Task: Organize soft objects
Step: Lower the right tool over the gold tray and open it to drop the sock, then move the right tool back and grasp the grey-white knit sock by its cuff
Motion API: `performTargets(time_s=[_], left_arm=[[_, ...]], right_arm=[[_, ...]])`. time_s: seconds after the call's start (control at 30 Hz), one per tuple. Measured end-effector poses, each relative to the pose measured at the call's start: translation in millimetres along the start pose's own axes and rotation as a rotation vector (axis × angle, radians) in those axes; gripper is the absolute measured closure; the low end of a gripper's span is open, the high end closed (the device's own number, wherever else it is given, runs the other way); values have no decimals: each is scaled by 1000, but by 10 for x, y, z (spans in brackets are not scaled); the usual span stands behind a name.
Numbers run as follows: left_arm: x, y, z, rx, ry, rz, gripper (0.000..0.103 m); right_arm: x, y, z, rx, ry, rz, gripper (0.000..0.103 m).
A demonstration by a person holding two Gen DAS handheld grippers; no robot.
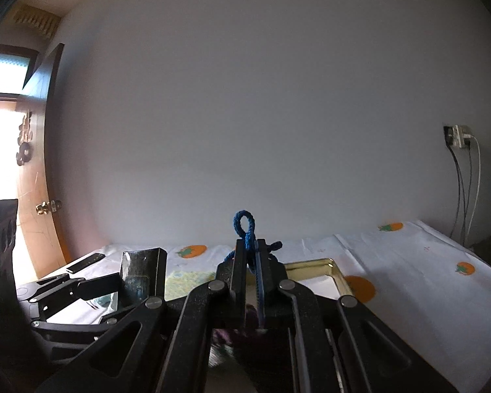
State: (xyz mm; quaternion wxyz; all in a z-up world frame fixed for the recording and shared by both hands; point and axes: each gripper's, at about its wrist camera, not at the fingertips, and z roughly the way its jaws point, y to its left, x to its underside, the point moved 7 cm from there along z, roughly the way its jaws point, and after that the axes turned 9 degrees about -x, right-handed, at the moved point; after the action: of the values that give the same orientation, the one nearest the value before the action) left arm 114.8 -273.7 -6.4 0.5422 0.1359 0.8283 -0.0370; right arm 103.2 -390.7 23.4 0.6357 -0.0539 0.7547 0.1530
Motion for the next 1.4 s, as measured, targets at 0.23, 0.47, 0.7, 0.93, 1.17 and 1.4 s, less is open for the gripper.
performTargets(time_s=[0.23, 0.47, 0.7, 0.93, 1.17, 1.4], left_arm=[[63, -349, 31, 54, 34, 43, 42], [133, -548, 56, 74, 55, 74, 42], [236, -707, 101, 89, 88, 101, 42], [306, -731, 162, 71, 108, 114, 40], [268, -640, 119, 53, 91, 95, 18], [193, -388, -69, 13, 20, 64, 12]], right_arm=[[119, -246, -94, 32, 55, 11, 98], [213, -420, -137, 59, 106, 43, 98], [378, -569, -124, 83, 181, 55, 98], [474, -645, -113, 91, 219, 75, 97], [522, -668, -122, 110, 220, 82, 40], [357, -680, -316, 116, 112, 103, 31]])
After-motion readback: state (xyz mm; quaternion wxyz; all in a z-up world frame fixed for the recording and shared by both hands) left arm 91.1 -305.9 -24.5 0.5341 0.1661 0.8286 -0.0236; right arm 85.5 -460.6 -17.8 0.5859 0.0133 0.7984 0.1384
